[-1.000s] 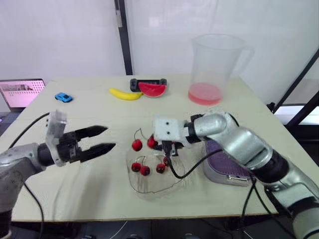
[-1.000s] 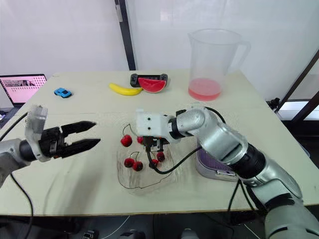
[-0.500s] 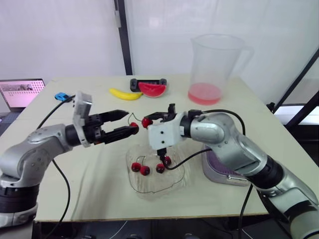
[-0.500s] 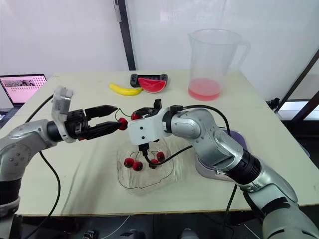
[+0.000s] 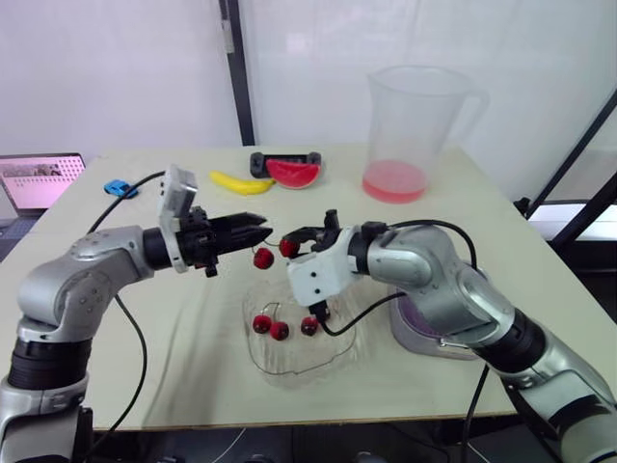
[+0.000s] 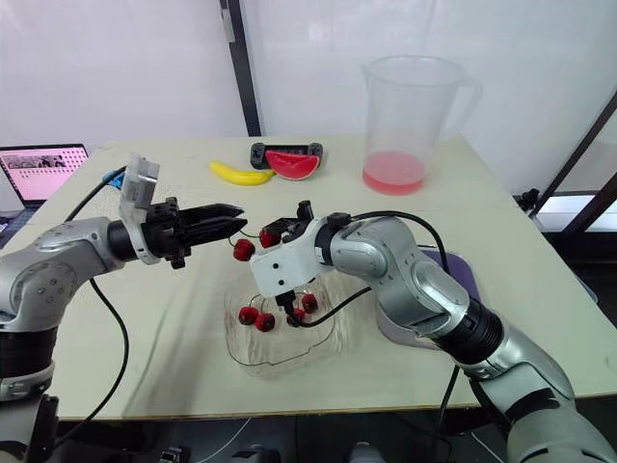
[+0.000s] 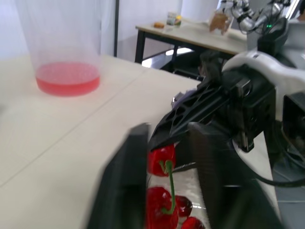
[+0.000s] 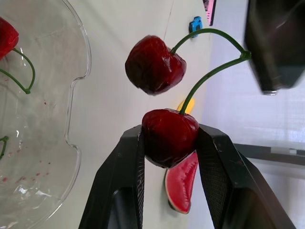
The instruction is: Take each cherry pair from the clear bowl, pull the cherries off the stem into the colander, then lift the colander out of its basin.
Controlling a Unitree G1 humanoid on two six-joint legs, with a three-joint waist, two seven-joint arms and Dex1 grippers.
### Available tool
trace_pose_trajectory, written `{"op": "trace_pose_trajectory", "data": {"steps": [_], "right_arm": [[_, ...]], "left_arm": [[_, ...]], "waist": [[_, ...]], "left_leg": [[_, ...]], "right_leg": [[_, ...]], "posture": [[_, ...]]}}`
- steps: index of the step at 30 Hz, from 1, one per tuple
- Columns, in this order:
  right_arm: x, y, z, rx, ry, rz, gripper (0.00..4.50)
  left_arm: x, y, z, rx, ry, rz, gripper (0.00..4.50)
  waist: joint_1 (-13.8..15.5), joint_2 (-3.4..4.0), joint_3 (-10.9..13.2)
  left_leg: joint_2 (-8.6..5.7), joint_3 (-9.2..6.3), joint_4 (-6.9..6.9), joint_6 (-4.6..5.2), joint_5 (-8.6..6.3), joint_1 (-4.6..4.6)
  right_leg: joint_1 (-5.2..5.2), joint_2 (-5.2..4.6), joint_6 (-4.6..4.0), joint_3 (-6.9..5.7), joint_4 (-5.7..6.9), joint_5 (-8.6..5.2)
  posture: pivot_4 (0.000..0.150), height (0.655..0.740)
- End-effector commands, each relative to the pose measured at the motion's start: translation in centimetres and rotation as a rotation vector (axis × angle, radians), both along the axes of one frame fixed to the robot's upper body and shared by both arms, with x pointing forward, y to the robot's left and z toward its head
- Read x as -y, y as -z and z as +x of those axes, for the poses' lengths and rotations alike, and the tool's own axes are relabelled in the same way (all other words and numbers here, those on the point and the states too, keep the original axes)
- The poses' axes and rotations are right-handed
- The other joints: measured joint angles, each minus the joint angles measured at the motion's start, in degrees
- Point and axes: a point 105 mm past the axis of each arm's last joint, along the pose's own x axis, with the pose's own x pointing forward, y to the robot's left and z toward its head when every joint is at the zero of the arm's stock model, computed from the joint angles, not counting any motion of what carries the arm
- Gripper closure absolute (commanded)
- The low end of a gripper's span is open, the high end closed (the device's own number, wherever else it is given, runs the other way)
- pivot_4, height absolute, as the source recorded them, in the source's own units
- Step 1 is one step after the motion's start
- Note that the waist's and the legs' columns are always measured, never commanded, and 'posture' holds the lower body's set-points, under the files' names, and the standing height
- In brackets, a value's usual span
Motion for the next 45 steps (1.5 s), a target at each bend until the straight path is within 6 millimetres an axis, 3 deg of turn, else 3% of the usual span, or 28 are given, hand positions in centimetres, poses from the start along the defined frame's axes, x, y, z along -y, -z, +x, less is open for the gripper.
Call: {"op": "trace_pose_trajectory", "data": {"steps": [1, 7, 10, 14, 23, 26, 30, 37, 40, 44, 45], "right_arm": [[0.0, -1.8, -0.4, 0.064, -0.017, 0.029, 2.91], [0.0, -1.9, -0.4, 0.063, -0.019, 0.027, 2.91], [0.1, -1.8, -0.4, 0.059, -0.017, 0.028, 2.91], [0.1, -1.8, -0.4, 0.053, -0.013, 0.031, 2.91], [0.2, -1.8, -0.4, 0.044, -0.007, 0.034, 2.91], [0.1, -1.9, -0.4, 0.048, -0.006, 0.041, 2.91], [0.1, -1.9, -0.4, 0.048, -0.004, 0.042, 2.91], [0.4, -1.5, -0.4, 0.006, 0.003, 0.044, 2.91], [0.6, -1.7, -0.3, -0.005, 0.016, 0.052, 2.02], [1.6, -2.0, -0.4, -0.125, 0.043, 0.137, 0.06], [2.1, -1.9, -0.7, -0.219, 0.05, 0.172, 0.02]], "left_arm": [[-0.1, -0.2, -0.1, 0.043, -0.009, 0.041, 4.44], [-0.2, -0.9, 0.2, 0.057, -0.026, -0.015, 4.44], [-0.3, -1.2, 0.4, 0.06, -0.039, -0.036, 3.59], [0.3, -1.1, -0.1, 0.052, 0.001, -0.032, 1.57], [0.8, -0.5, 0.1, 0.046, -0.002, 0.002, 1.57], [0.6, -0.5, 0.3, 0.028, -0.01, -0.014, 2.44], [0.6, -0.3, 0.1, 0.03, 0.0, 0.002, 4.44], [0.8, -1.0, 0.0, 0.046, 0.014, -0.007, 4.44], [0.8, -1.0, 0.1, 0.049, 0.016, -0.005, 4.5], [0.5, -1.1, 0.1, 0.055, 0.021, -0.002, 4.5], [0.4, -1.2, 0.1, 0.057, 0.024, -0.004, 4.5]], "waist": [[-0.01, 0.0, 0.0], [0.0, 0.0, 0.0], [-0.02, 0.0, 0.0], [-0.02, 0.0, 0.0], [-0.02, 0.0, 0.0], [-0.02, 0.0, 0.0], [-0.02, 0.0, 0.0], [0.01, 0.0, 0.0], [-0.02, 0.0, 0.0], [0.01, 0.0, 0.0], [0.06, 0.0, 0.0]], "left_leg": [[0.0, 0.0, 0.01, 0.0, 0.0, 0.0], [0.0, -0.01, 0.01, 0.0, 0.0, 0.0], [0.0, 0.0, 0.01, 0.0, 0.0, 0.0], [0.0, -0.01, 0.01, 0.0, 0.0, 0.0], [0.0, -0.01, 0.01, -0.01, 0.01, 0.0], [0.0, -0.01, 0.02, -0.01, 0.01, 0.0], [0.0, -0.01, 0.01, -0.01, 0.01, 0.0], [0.0, -0.01, 0.02, -0.01, 0.01, 0.0], [0.0, -0.01, 0.02, -0.01, 0.01, 0.0], [0.0, -0.01, 0.02, -0.02, 0.01, 0.0], [0.0, -0.01, 0.02, -0.01, 0.01, 0.0]], "right_leg": [[0.0, 0.0, 0.0, 0.0, 0.0, 0.0], [0.0, 0.0, 0.0, 0.0, 0.0, 0.0], [0.0, 0.0, 0.0, 0.0, 0.0, 0.0], [0.0, 0.0, 0.0, 0.0, 0.0, 0.0], [0.0, 0.0, 0.0, 0.0, 0.01, 0.0], [0.0, 0.0, 0.0, 0.0, 0.0, 0.0], [0.0, 0.0, 0.0, 0.0, 0.01, 0.0], [0.0, 0.0, 0.0, 0.0, 0.0, 0.0], [0.01, 0.0, 0.0, 0.0, 0.01, 0.0], [0.01, 0.0, 0.0, 0.0, 0.01, 0.0], [0.01, 0.0, 0.0, 0.0, 0.01, 0.0]], "posture": [[0.15, 0.74], [0.15, 0.74], [0.15, 0.74], [0.15, 0.74], [0.15, 0.74], [0.15, 0.74], [0.15, 0.74], [0.15, 0.74], [0.15, 0.74], [0.15, 0.74], [0.15, 0.74]]}}
